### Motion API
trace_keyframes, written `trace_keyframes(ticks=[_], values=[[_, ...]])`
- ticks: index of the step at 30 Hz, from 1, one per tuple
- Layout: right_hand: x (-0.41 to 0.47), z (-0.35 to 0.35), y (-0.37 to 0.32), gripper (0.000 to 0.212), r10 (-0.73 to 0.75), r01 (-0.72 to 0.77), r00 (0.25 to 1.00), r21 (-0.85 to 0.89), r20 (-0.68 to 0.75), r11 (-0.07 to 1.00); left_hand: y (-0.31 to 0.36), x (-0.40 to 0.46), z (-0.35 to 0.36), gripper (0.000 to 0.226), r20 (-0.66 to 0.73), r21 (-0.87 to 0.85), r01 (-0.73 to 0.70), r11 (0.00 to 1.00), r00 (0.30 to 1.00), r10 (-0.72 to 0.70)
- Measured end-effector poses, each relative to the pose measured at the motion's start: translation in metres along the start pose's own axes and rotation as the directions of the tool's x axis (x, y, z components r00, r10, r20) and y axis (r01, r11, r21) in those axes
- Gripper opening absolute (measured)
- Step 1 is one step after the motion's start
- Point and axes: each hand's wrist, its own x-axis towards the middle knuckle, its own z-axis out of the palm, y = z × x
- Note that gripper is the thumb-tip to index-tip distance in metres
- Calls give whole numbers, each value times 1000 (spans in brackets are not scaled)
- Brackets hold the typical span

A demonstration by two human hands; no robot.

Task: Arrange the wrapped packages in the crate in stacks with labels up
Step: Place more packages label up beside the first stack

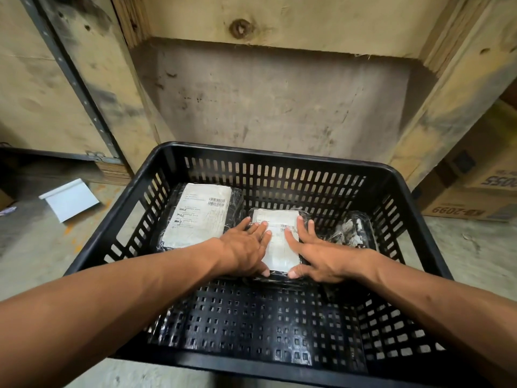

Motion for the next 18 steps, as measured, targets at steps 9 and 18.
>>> trace_keyframes(ticks=[9, 18], values=[[6, 6, 3, 94, -25, 26, 1000, -139, 7, 990, -2, 3, 7, 86, -23, 11, -7, 1000, 1000, 7], [7, 6, 3, 94, -51, 45, 998, -150, -34, 988, -4, 5, 10, 87, -20, 32, -19, 999, 1000, 19]])
